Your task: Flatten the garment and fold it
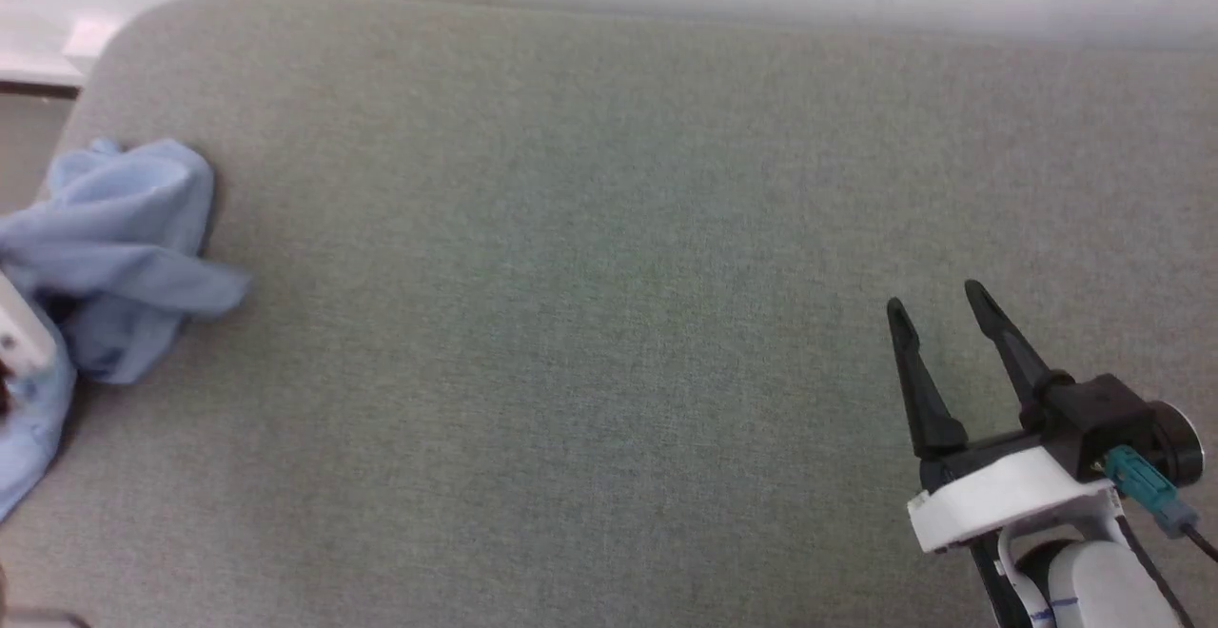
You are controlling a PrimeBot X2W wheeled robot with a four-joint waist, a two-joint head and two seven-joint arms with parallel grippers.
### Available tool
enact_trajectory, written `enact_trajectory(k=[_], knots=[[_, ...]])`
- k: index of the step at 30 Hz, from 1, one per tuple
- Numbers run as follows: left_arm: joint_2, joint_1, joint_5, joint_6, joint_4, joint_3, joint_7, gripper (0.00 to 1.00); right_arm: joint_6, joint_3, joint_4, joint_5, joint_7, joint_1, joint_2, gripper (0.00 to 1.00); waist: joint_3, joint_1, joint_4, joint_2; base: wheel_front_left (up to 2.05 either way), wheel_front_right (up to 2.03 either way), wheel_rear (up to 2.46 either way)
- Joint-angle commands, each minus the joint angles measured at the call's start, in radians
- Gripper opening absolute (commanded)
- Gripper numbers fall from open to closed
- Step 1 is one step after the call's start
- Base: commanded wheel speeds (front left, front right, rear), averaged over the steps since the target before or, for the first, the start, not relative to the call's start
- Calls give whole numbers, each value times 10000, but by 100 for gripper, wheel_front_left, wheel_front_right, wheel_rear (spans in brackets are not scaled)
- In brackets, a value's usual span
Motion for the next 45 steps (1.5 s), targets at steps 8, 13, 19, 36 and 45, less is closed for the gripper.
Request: enact_trajectory(k=[8, 13, 19, 36, 45], knots=[[436, -1537, 1250, -248, -828, -789, -3712, 0, -9, -364, 52, 204, -153, 554, 58, 100, -1406, 1, 209, 0, 0, 0, 0], [405, -2393, 1733, -399, -1120, -1343, -5426, 0, -9, -532, -70, 424, -156, 823, 61, 100, -1843, 1, -86, 0, 0, 0, 0], [-264, -3229, 1825, -442, -1987, -2003, -5946, 0, -9, -785, -466, 540, -56, 999, 63, 100, -2046, 1, -725, 0, 0, 0, 0], [-3593, -1952, 1231, -60, -5941, -4597, -4649, 0, -9, -1602, -1070, 693, 322, 1242, 64, 100, -1759, 1, -2812, 0, 0, 0, 0], [-4271, 1443, 772, 449, -4006, -5575, -4702, 0, -9, -1498, -1026, 859, 305, 1114, 64, 100, -1183, 1, -3147, 0, 0, 0, 0]])
